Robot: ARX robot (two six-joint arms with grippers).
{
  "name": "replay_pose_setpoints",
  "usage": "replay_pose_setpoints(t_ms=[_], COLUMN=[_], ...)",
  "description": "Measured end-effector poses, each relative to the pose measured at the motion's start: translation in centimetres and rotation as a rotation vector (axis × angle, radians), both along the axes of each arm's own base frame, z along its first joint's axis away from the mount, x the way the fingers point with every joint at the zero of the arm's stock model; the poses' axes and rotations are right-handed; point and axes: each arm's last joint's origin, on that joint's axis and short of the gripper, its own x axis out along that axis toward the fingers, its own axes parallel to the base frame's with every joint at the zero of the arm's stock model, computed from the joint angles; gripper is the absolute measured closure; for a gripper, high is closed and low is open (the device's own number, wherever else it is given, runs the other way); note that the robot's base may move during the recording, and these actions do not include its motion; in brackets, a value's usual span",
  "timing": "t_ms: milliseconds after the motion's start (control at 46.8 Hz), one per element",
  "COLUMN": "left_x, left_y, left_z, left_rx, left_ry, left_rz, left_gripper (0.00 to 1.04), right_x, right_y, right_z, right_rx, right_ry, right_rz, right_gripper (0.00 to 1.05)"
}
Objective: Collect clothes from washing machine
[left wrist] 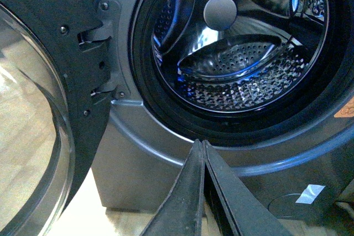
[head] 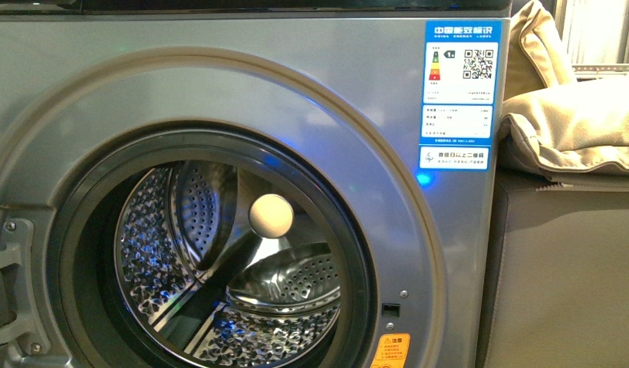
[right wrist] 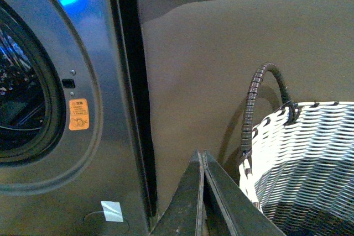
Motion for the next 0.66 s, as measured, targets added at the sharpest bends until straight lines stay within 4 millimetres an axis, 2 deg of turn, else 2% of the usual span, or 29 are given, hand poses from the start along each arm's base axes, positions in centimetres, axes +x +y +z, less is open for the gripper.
replay_pose_setpoints(t_ms=[192, 320, 384, 576, 662], left_x=[-0.06, -0.06, -0.06, -0.06, -0.06], left_y=[0.0, 0.0, 0.0, 0.0, 0.0], left_z=[-0.46, -0.46, -0.46, -0.46, -0.46], left_rx=[0.0, 0.0, 0.0, 0.0, 0.0], left_ry=[-0.007, -0.007, -0.007, -0.007, -0.007], left_rz=[0.0, 0.0, 0.0, 0.0, 0.0], left_gripper=[1.01, 0.79, 0.65, 0.35, 0.17], right_x=[0.0, 0.0, 0.0, 0.0, 0.0], right_y=[0.0, 0.0, 0.0, 0.0, 0.0], right_z=[0.0, 0.0, 0.0, 0.0, 0.0], right_rx=[0.0, 0.0, -0.001, -0.001, -0.001], right_ry=[0.0, 0.0, 0.0, 0.0, 0.0], right_rz=[0.0, 0.0, 0.0, 0.0, 0.0], right_gripper=[1.02, 1.02, 0.92, 0.6, 0.44])
